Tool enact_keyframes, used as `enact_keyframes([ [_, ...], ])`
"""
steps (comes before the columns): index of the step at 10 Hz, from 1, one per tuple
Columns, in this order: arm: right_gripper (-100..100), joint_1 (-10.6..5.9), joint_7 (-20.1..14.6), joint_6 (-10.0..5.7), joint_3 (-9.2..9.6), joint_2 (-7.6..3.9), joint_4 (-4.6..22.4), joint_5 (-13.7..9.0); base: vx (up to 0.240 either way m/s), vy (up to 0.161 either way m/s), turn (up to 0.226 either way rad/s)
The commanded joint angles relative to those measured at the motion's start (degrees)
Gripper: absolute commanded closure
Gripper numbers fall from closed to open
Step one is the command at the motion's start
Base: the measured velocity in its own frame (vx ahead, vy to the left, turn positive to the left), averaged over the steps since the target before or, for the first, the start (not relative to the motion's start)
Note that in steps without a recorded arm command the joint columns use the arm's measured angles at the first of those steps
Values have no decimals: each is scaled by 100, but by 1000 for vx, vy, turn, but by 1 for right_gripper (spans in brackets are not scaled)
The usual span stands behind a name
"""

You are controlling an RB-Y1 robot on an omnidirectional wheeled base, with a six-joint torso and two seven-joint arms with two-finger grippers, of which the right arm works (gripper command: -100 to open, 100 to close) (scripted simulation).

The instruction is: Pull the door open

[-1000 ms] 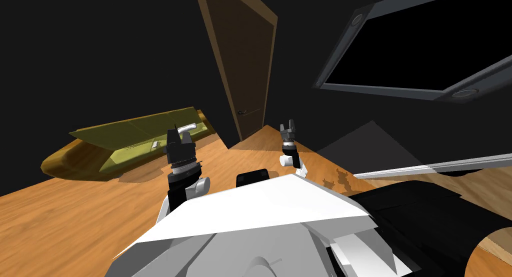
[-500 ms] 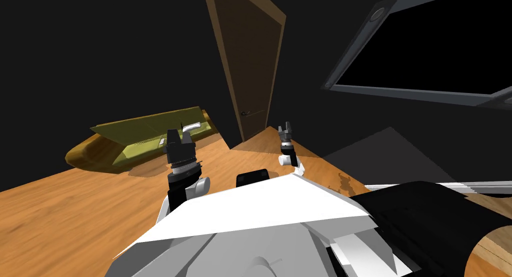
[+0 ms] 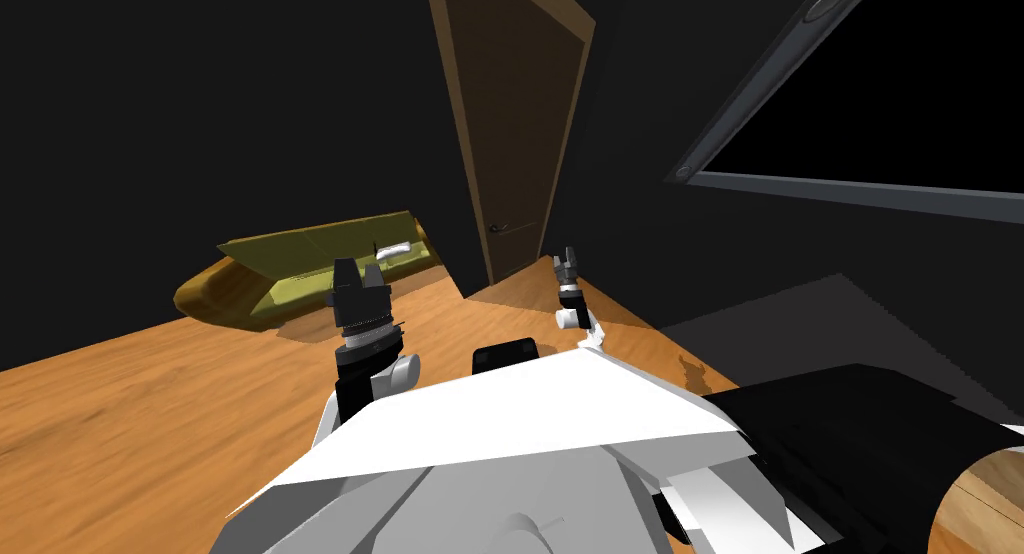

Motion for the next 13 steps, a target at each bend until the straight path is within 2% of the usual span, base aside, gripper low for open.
enact_keyframes([
  [1, -100, -71, 4, 13, 1, -32, 177, -5, 94, -37, 149],
  [13, -100, -824, 37, -92, -11, -289, 1971, -38, 93, -35, 145],
])
